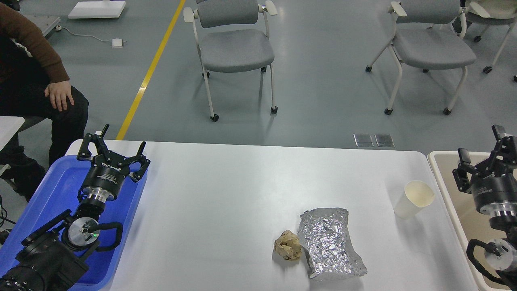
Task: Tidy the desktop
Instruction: 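Raise the right gripper and swing it toward the white paper cup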
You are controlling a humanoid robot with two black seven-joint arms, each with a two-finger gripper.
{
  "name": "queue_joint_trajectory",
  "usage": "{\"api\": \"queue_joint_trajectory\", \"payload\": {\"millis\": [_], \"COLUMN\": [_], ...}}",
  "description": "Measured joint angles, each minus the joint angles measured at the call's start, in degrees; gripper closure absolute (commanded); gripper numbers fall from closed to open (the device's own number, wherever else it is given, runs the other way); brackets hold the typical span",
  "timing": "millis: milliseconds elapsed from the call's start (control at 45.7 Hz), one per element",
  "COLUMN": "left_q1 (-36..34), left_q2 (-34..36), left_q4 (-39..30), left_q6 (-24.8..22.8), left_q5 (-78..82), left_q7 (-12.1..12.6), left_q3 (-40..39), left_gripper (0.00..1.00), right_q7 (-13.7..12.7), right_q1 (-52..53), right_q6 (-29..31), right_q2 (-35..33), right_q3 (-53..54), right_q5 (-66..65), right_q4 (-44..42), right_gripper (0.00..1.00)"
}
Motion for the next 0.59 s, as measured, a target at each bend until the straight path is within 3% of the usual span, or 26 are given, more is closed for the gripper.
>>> {"api": "queue_joint_trajectory", "payload": {"millis": [591], "left_q1": [0.0], "left_q2": [0.05], "left_q4": [0.0], "left_q6": [0.03], "left_q5": [0.09], "left_q7": [0.02], "left_q3": [0.01], "left_gripper": [0.0], "right_q7": [0.11], "right_q1": [2.01], "right_q6": [-0.16], "right_q2": [0.3], "right_q3": [-0.21], "right_q5": [-0.37], "right_q4": [-0.07], "right_gripper": [0.0]}}
